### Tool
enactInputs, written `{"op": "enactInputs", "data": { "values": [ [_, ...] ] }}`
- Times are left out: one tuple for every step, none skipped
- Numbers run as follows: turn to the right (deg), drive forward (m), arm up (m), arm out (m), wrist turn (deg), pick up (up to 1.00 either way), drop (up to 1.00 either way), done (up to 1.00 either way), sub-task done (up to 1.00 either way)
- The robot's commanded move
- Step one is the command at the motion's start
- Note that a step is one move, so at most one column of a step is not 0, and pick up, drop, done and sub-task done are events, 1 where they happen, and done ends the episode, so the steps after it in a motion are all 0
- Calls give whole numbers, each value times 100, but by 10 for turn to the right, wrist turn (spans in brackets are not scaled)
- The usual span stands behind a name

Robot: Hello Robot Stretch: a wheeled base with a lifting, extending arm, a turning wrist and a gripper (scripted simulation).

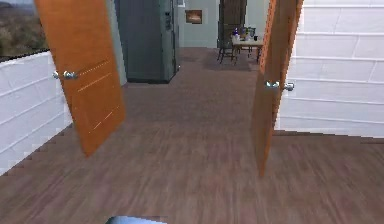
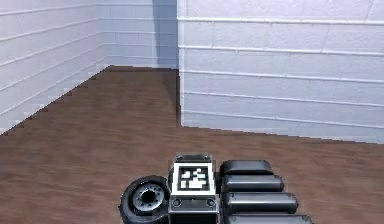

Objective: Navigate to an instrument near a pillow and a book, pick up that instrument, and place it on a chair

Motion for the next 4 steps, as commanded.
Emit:
{"op": "enactInputs", "data": {
  "values": [
    [0,100,0,0,0,0,0,0,0],
    [0,20,0,0,0,0,0,0,0],
    [30,0,0,0,0,0,0,0,0],
    [0,100,0,0,0,0,0,0,0]
  ]
}}
